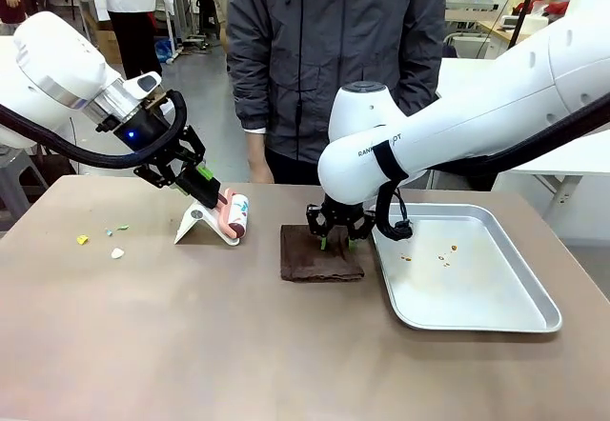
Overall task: Clean the surface of the table.
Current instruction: Hold the Lint Roller with your left hand and the towel with your right hand.
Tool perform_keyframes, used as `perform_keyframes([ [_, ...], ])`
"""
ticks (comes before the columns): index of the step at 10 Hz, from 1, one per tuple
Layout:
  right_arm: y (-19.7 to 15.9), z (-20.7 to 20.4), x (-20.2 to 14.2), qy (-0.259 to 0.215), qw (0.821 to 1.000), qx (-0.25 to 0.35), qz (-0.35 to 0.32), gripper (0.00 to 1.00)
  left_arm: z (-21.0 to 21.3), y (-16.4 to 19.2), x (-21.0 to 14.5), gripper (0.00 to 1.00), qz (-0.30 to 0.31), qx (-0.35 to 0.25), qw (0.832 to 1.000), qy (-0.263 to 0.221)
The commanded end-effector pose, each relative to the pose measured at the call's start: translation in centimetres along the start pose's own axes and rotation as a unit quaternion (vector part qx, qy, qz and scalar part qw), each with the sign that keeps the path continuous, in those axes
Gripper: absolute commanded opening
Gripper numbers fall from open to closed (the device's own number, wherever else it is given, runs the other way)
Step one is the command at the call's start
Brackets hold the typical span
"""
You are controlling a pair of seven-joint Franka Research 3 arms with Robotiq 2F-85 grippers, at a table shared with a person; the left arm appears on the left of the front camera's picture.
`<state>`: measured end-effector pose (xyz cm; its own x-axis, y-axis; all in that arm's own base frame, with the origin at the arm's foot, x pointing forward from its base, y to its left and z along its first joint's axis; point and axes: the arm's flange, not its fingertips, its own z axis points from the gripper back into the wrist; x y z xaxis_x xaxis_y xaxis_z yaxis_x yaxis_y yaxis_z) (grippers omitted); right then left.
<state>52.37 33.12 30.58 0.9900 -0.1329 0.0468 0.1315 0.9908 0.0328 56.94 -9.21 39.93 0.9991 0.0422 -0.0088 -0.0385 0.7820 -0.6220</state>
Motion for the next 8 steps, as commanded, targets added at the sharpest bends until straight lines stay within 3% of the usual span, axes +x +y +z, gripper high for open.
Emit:
perform_keyframes([
  [1, -0.20, -0.77, 0.04, 0.014, 1.000, -0.006, -0.009, 0.05, 0.25, 0.00, -0.01, 0.00, 0.008, 0.001, 1.000, -0.008],
  [2, -0.19, -0.77, 0.07, 0.014, 1.000, -0.007, -0.010, 0.00, 0.29, -0.07, -0.05, 0.00, 0.007, 0.001, 1.000, -0.009],
  [8, -0.46, -0.91, -0.02, 0.026, 1.000, 0.002, -0.005, 0.00, 0.80, 0.12, -0.16, 0.00, 0.001, -0.006, 1.000, -0.014],
])
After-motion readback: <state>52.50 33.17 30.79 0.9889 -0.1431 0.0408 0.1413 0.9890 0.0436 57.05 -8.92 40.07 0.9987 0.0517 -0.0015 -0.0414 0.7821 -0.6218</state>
